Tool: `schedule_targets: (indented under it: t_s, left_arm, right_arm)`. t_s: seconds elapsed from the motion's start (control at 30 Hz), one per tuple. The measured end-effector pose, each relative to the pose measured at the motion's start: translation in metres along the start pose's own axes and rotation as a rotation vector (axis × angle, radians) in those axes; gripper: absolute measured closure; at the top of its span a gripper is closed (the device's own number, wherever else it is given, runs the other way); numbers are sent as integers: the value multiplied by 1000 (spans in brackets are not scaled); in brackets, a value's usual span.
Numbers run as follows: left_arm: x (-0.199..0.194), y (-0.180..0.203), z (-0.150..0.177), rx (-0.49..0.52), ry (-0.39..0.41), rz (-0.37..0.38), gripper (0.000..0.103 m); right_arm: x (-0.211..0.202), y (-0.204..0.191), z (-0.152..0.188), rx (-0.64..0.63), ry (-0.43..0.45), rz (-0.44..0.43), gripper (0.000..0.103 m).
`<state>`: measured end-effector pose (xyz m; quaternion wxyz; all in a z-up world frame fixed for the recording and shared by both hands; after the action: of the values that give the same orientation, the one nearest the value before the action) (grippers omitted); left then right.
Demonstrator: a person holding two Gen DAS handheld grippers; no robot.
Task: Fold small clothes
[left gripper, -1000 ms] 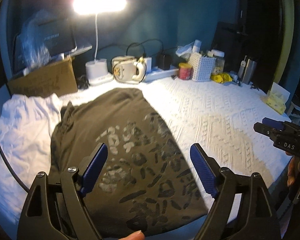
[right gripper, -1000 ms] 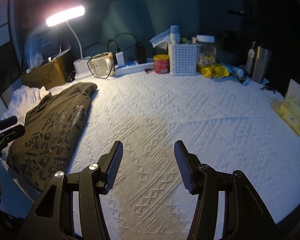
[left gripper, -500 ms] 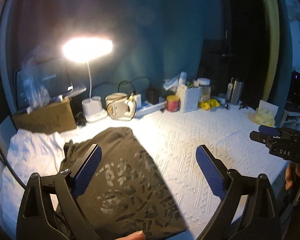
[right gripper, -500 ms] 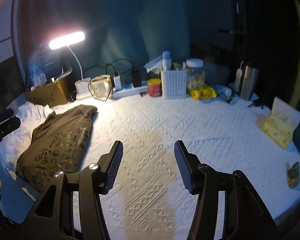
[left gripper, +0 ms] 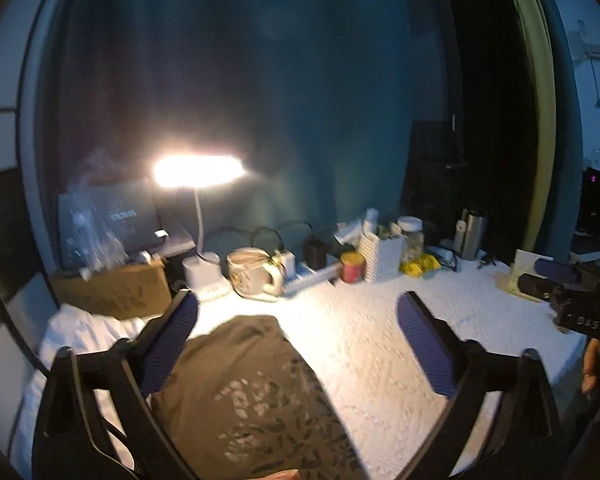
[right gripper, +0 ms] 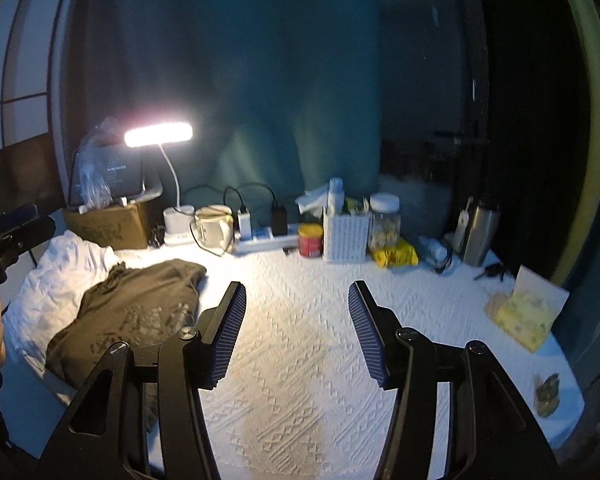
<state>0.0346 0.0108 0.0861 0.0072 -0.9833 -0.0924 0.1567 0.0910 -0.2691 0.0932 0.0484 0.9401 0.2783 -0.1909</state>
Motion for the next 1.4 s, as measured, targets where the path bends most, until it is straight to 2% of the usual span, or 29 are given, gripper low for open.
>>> schedule_targets:
  t_s: [0.17, 0.53, 0.73, 0.83, 0.97, 1.23, 1.4]
  left_arm:
    - [-21, -6, -14, -37, 44, 29, 1]
    - [-67, -19, -37, -60, 183, -17, 1]
    - [-67, -33, -36, -106, 204, -45, 1]
    - [-63, -43, -33, -131, 212, -75, 1]
    - [-49, -54, -27, -143, 176, -102, 1]
    - [-23, -60, -17, -139, 97, -89, 1]
    - [-17, -60, -17, -142, 92, -85, 1]
  right_arm:
    - [-22, -18, -20, -38, 64, -2, 46]
    - [-77, -44, -53, -109, 236, -2, 46]
    - [-88, -40, -58, -103, 289, 12, 46]
    - [-83, -33, -59, -85, 289, 28, 46]
    - [-68, -28, -60, -67, 259, 35, 46]
    - [-37, -24, -57, -55, 200, 22, 46]
    - [-30, -21, -56, -47, 188, 21, 46]
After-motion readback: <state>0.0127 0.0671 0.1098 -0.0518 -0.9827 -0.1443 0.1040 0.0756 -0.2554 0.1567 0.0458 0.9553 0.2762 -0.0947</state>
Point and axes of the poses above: each gripper's, at about its wrist camera, not at the fingertips, and x roughly the way its jaws point, y to its right, z to its underside, the point moved 4 cm from there along x, roughly the way its jaws point, and after that the axes turned 6 degrees about -z, right-handed, at the moved point
